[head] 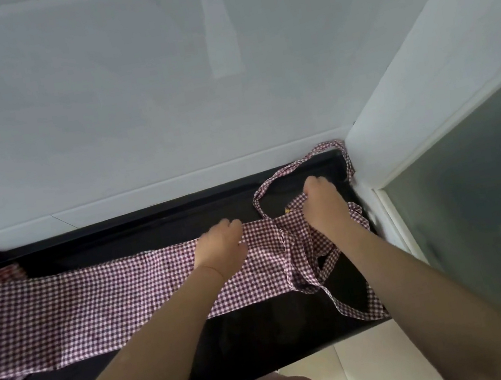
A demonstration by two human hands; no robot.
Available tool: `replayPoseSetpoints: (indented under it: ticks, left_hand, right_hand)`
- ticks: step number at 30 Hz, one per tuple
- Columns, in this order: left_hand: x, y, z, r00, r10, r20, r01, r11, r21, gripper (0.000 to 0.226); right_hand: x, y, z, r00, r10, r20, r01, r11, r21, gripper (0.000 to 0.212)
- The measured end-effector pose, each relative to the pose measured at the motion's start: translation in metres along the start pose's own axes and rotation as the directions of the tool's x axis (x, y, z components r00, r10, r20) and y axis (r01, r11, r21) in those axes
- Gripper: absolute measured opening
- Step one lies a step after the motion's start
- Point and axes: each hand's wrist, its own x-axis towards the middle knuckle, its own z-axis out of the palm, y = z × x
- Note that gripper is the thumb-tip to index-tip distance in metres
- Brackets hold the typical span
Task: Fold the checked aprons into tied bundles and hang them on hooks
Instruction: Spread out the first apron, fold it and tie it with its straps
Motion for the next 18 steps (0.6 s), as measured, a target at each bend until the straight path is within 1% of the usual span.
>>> replayPoseSetpoints:
  ticks: [2, 3, 4, 6, 8, 11, 12, 13, 15, 17, 18]
  left_hand:
    - [-0.002, 0.007, 0.006, 0.985, 0.031, 0.171, -0.028, 0.999, -0.019, 0.034]
    - [-0.002, 0.007, 0.01, 0.975, 0.015, 0.222, -0.014, 1.0, -0.006, 0.047]
    - [-0.002, 0.007, 0.013, 0.97, -0.01, 0.243, 0.009, 1.0, 0.006, 0.057]
    - [0.0, 0.003, 0.017, 0.966, -0.055, 0.252, 0.054, 0.998, 0.012, 0.068]
    - [0.001, 0.0, 0.016, 0.961, -0.08, 0.265, 0.079, 0.997, 0.014, 0.071]
    - [0.003, -0.004, 0.013, 0.956, -0.106, 0.275, 0.106, 0.994, 0.014, 0.073]
    - [0.003, -0.005, 0.013, 0.954, -0.111, 0.277, 0.112, 0.994, 0.014, 0.073]
    - [0.002, -0.007, 0.013, 0.954, -0.116, 0.277, 0.117, 0.993, 0.013, 0.073]
    - [0.001, -0.011, 0.014, 0.953, -0.127, 0.275, 0.128, 0.992, 0.012, 0.075]
    - [0.0, -0.015, 0.014, 0.949, -0.15, 0.277, 0.153, 0.988, 0.012, 0.076]
    - [-0.001, -0.018, 0.014, 0.947, -0.163, 0.277, 0.167, 0.986, 0.01, 0.077]
  right_hand:
    - [0.003, 0.014, 0.002, 0.984, -0.026, 0.178, 0.042, 0.995, -0.087, 0.044]
    - [0.002, 0.019, 0.004, 0.965, -0.048, 0.259, 0.085, 0.987, -0.134, 0.053]
    - [0.0, 0.023, 0.006, 0.949, -0.059, 0.309, 0.122, 0.975, -0.188, 0.058]
    - [-0.002, 0.027, 0.008, 0.943, -0.058, 0.328, 0.147, 0.956, -0.254, 0.06]
    - [0.0, 0.028, 0.007, 0.935, -0.044, 0.352, 0.127, 0.968, -0.216, 0.062]
    - [0.001, 0.03, 0.002, 0.913, -0.064, 0.403, 0.114, 0.988, -0.101, 0.079]
    - [0.001, 0.03, 0.0, 0.909, -0.069, 0.41, 0.103, 0.993, -0.06, 0.08]
    - [0.001, 0.031, -0.001, 0.909, -0.063, 0.411, 0.081, 0.996, -0.027, 0.077]
    - [0.0, 0.031, 0.0, 0.914, -0.015, 0.404, 0.005, 1.0, 0.028, 0.062]
    - [-0.001, 0.03, 0.0, 0.911, 0.075, 0.406, -0.078, 0.997, -0.009, 0.04]
    - [-0.001, 0.029, -0.002, 0.908, 0.137, 0.397, -0.121, 0.991, -0.064, 0.034]
